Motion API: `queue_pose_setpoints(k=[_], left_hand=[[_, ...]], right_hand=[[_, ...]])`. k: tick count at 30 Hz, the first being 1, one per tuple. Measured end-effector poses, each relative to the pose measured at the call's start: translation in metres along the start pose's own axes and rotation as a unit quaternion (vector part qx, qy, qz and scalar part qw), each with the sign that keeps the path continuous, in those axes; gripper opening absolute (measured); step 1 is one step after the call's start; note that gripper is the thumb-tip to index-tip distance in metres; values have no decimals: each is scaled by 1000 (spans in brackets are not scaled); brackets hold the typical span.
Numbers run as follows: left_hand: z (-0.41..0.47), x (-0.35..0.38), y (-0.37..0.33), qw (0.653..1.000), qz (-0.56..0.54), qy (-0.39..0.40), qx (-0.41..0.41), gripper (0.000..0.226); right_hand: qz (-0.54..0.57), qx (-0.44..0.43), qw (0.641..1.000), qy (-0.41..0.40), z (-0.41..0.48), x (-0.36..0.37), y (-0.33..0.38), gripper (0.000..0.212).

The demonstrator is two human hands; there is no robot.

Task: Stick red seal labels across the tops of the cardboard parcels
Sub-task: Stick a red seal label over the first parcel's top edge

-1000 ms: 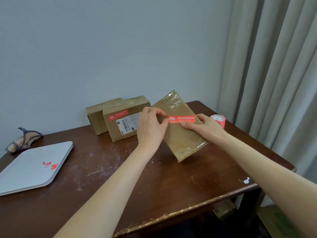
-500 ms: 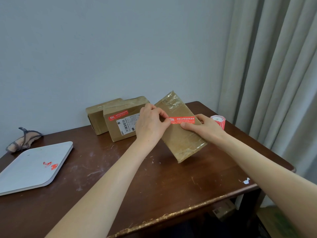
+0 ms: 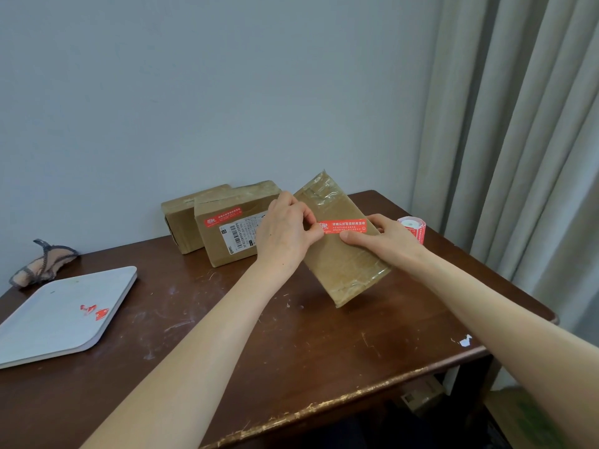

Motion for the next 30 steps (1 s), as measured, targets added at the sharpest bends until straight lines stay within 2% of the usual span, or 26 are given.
queue_pose_setpoints(k=[6, 10, 14, 18, 26, 30], left_hand=[[-1, 2, 4, 1000, -14, 2, -3, 15], [-4, -3, 11, 996, -81, -22, -17, 6], [-13, -5, 14, 994, -96, -49, 10, 22], [-19, -1, 10, 994, -82, -63, 27, 27], [-10, -5, 5, 992, -113, -50, -10, 5], [-5, -3, 6, 994, -102, -22, -29, 6]], right_hand=[[-9, -1, 1000, 2, 1, 0, 2, 71], [-6, 2, 1000, 3, 1, 1, 1, 73], [-5, 5, 1000, 1, 1, 0, 0, 69], [-1, 7, 1000, -2, 2, -1, -1, 70], [-15, 4, 1000, -4, 0, -1, 1, 70], [-18, 5, 1000, -1, 0, -1, 2, 70]])
Point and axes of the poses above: each hand's wrist, its own z-axis towards the middle knuckle, its own x-axis out of the palm, y = z × x, the point moved 6 cm from there along z, towards the middle knuckle, and after that the axes turned 5 degrees about z, right-handed, at the moved point
